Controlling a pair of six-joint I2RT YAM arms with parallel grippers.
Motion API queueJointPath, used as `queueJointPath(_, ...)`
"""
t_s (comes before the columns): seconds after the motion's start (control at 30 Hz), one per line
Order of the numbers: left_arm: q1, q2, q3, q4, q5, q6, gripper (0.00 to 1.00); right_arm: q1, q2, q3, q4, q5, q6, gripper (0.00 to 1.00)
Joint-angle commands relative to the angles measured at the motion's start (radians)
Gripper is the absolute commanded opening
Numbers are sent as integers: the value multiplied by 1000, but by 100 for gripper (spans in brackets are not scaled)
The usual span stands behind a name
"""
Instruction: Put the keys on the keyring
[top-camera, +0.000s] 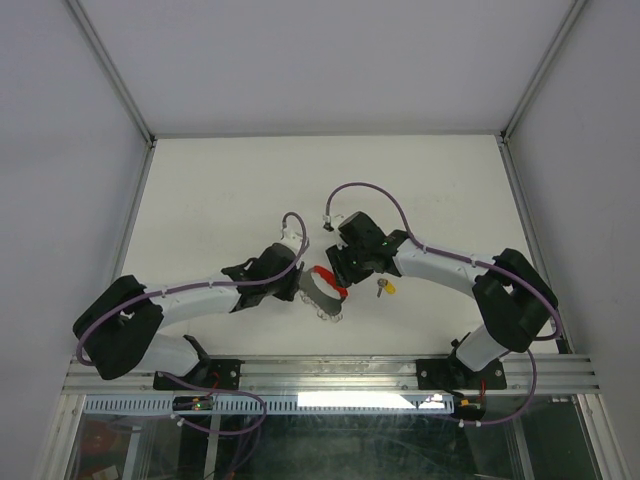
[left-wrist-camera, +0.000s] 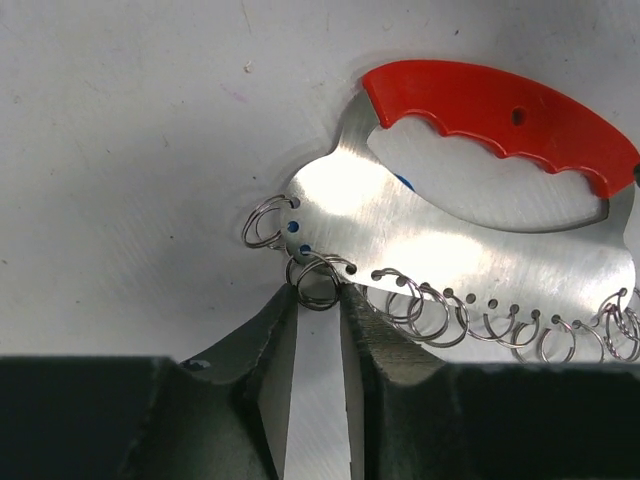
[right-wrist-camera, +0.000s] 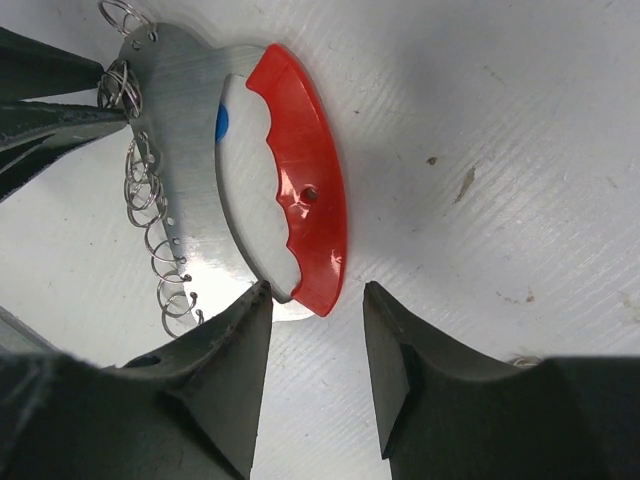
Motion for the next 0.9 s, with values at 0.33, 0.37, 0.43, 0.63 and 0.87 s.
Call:
queueJointPath(0.33, -47, -25, 97, -17, -47, 90, 0, -16, -117, -40, 75, 1, 42, 45)
queueJointPath(0.37, -49, -33, 107, -27, -46, 106, 0, -27, -130, -49, 87, -13, 51, 44)
queueJointPath(0.43, -55, -50, 129, -48, -44, 142, 0, -57, -161, -68, 111, -35, 70, 44)
queueJointPath(0.63, -59, -101, 149, -87, -41, 177, 0, -97, -224, -108, 142, -46, 75, 45)
queueJointPath(0.87, -59, -180, 133, -79, -15, 152, 0, -100, -269, -139, 161, -34, 73, 47)
